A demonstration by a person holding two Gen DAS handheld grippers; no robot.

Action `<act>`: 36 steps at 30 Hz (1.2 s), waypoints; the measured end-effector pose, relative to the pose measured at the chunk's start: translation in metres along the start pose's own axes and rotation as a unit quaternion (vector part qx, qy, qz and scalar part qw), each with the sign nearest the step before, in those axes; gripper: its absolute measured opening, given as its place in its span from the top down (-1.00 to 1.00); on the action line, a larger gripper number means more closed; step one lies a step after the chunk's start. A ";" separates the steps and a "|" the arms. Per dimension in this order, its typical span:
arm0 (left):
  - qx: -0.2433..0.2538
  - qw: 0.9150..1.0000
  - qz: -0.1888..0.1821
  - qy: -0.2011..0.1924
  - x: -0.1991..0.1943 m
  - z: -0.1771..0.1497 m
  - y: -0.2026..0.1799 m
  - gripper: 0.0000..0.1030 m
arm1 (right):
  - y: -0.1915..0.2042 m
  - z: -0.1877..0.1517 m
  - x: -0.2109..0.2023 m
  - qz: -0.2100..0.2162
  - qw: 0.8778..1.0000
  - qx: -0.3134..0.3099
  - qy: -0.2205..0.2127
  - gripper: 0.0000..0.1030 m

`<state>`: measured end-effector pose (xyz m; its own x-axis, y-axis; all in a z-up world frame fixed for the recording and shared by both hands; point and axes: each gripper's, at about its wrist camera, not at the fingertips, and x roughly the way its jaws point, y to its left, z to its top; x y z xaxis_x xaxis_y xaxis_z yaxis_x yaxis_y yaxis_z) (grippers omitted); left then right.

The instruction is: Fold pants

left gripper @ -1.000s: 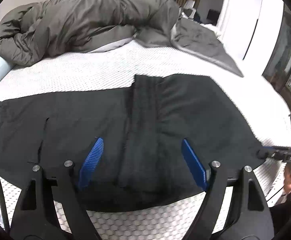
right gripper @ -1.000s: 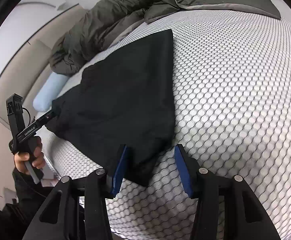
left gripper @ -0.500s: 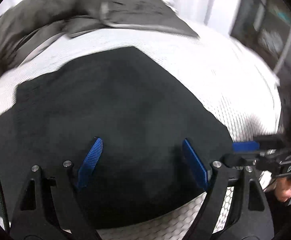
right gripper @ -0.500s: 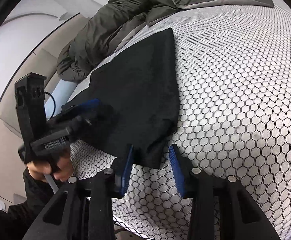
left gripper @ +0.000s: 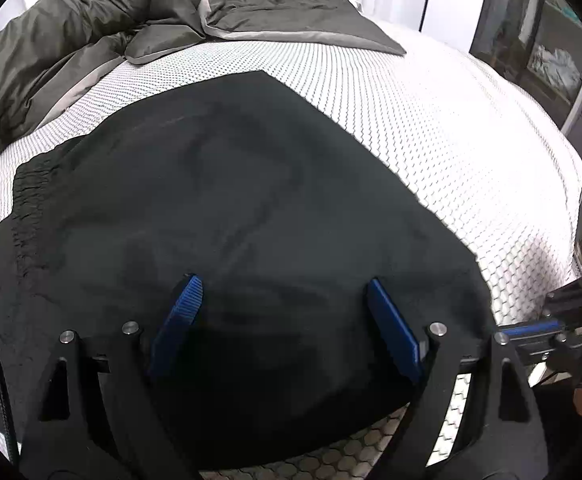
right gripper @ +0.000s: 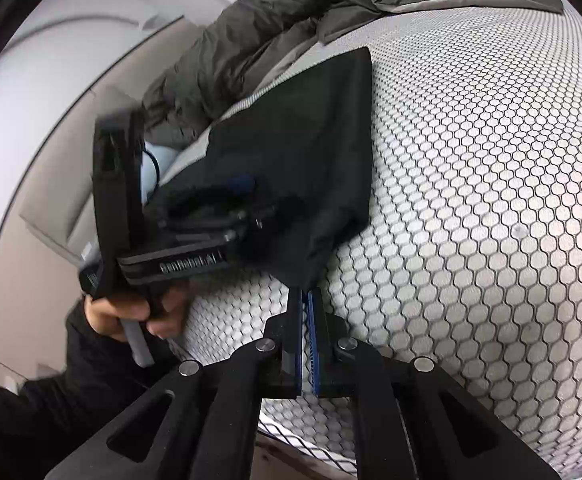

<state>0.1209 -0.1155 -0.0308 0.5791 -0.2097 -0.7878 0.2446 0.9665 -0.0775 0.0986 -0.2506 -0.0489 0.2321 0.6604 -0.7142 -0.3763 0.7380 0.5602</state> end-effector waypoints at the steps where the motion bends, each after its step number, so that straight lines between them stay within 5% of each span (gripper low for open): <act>1: -0.004 1.000 -0.016 -0.005 -0.004 0.000 -0.001 -0.61 | 0.000 0.000 -0.003 -0.003 1.000 0.002 -0.004 0.88; 5: 0.021 0.997 -0.066 -0.029 -0.017 -0.002 -0.022 -0.62 | -0.013 0.006 -0.035 -0.031 0.997 0.020 -0.062 0.54; 8: 0.068 0.997 -0.044 -0.010 -0.001 -0.010 -0.047 -0.63 | -0.027 0.011 -0.042 -0.043 0.994 0.058 -0.087 0.40; 12: 0.086 0.996 -0.016 -0.009 0.008 -0.018 -0.057 -0.71 | -0.033 0.024 -0.024 -0.049 0.994 0.075 -0.069 0.09; 21: 0.072 0.997 -0.022 -0.014 0.004 -0.030 -0.056 -0.75 | -0.022 0.096 0.057 -0.065 0.997 -0.036 0.034 0.10; 22: 0.071 0.997 -0.025 -0.013 0.003 -0.031 -0.055 -0.75 | -0.023 0.106 0.063 -0.062 0.996 -0.045 0.041 0.25; 27: 0.067 0.997 -0.032 -0.011 0.010 -0.026 -0.048 -0.75 | -0.028 0.167 0.102 -0.086 0.992 -0.076 0.050 0.65; 36: 0.068 0.997 -0.045 -0.011 0.011 -0.026 -0.043 -0.78 | -0.054 0.274 0.150 -0.130 0.988 -0.073 0.043 0.65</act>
<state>0.0967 -0.1551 -0.0523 0.5669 -0.2986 -0.7678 0.3979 0.9153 -0.0622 0.3994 -0.1532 -0.0717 0.2635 0.4319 -0.8626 -0.4399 0.8496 0.2911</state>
